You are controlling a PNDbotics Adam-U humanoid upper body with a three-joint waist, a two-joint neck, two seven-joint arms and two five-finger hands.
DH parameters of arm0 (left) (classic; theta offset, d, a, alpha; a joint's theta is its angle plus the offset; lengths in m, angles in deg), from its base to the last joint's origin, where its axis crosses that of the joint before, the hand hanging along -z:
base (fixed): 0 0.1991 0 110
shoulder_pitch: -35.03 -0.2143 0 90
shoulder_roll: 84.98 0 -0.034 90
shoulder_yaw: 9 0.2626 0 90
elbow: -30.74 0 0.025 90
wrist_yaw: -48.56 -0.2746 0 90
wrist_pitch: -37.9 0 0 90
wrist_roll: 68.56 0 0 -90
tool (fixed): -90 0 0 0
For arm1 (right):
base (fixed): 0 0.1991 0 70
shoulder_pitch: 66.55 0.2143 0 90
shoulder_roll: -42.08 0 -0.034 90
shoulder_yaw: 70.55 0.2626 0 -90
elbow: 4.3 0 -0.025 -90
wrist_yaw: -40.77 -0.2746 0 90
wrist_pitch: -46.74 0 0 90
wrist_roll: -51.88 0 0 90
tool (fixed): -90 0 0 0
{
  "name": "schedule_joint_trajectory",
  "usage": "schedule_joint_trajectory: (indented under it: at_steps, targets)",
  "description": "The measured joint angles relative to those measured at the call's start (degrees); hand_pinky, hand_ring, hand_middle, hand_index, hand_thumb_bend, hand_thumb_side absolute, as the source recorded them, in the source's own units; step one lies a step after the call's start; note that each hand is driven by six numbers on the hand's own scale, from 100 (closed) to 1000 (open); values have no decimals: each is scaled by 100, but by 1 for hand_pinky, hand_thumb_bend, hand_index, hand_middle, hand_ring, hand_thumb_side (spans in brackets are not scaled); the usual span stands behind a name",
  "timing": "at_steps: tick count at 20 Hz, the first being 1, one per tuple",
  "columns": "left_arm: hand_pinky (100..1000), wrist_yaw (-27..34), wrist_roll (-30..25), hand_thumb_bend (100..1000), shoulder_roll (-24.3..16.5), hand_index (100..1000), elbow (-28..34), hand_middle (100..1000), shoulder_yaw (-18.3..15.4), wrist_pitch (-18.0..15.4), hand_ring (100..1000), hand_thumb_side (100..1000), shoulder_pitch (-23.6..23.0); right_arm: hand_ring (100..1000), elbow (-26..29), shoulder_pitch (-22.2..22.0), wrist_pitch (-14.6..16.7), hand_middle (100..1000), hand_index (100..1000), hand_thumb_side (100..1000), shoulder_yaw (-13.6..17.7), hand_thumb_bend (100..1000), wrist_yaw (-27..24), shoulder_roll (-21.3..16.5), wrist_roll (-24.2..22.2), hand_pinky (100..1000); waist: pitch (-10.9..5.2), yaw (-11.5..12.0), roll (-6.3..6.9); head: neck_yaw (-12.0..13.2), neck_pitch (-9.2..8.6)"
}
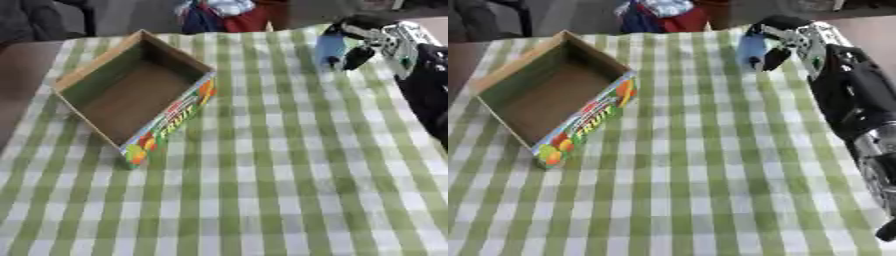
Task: Pick up objects on the table and place them in the box.
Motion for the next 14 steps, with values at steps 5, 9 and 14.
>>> schedule_joint_trajectory:
  at_steps: [5,9,14]
  targets:
    - [637,19,-19,170,3,841,0,664,25,19,709,391,-30,822,575,368,281,459,597,100,-226,100,-147,286,-27,823,-121,27,-25,-4,59]
    - [638,45,-35,169,28,841,0,664,49,30,709,392,-50,825,920,574,502,464,603,100,-470,100,-306,710,-285,821,-179,126,-25,-39,100]
    - [638,76,-70,170,60,840,0,664,77,27,709,393,-50,827,978,636,607,468,613,100,-702,100,-407,1380,-645,822,-212,267,-30,-122,141]
